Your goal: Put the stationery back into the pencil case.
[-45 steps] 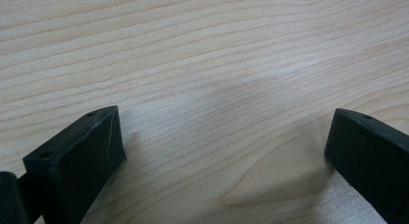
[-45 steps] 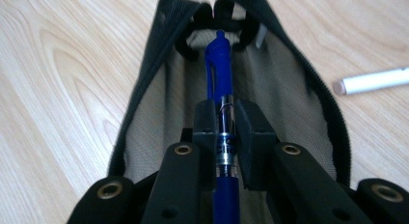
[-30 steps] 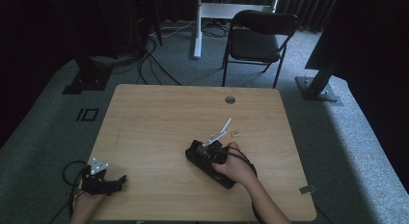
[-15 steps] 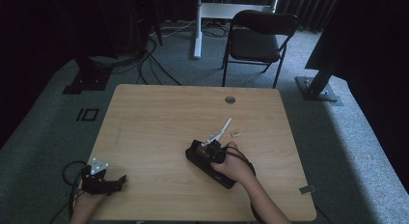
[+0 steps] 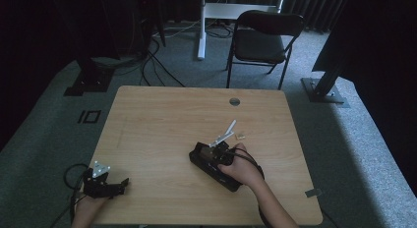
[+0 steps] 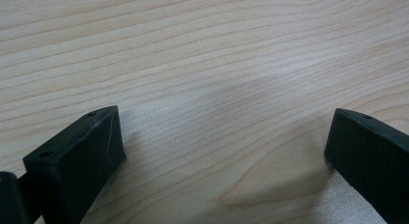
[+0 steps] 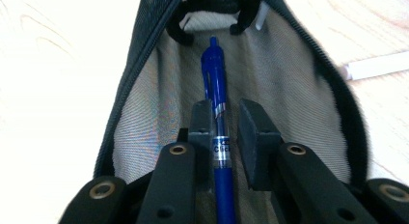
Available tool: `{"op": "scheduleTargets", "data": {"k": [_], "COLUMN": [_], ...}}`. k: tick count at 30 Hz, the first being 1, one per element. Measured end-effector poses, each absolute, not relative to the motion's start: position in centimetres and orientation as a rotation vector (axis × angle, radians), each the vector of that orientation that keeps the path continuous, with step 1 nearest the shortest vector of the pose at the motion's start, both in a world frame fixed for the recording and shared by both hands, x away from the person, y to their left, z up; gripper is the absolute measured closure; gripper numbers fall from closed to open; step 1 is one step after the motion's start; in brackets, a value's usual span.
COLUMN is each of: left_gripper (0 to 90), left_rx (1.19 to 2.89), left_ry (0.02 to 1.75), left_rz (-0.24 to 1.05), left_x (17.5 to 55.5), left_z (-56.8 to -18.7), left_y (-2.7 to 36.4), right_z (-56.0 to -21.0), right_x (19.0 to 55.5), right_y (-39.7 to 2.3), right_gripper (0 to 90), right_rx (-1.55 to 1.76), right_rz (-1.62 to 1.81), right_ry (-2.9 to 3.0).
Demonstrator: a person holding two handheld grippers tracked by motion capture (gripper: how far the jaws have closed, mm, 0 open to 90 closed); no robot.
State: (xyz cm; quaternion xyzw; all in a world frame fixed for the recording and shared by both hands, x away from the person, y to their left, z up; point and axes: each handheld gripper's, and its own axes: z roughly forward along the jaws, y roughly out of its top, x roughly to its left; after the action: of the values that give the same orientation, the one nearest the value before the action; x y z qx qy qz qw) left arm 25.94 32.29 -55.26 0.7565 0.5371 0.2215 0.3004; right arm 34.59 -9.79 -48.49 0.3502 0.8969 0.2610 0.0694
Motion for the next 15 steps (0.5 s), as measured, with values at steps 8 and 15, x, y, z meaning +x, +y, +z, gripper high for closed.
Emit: {"op": "scheduleTargets", "data": {"k": [8, 15], "left_gripper": [0.3, 0.2], "left_rx": [2.008, 2.010], "left_ry": [1.425, 1.424], "left_rz": [0.588, 0.589], "left_x": [25.9, 25.9], "left_z": [-55.3, -55.3], "left_y": [32.3, 32.3], "right_z": [-46.7, -45.4], "right_x": [33.7, 33.2], "right_y": [-10.4, -11.2], "right_gripper": [76.1, 75.8], "right_rx": [1.032, 1.015], "right_rz": [0.874, 0.955], "right_ry": [2.679, 2.664]}}
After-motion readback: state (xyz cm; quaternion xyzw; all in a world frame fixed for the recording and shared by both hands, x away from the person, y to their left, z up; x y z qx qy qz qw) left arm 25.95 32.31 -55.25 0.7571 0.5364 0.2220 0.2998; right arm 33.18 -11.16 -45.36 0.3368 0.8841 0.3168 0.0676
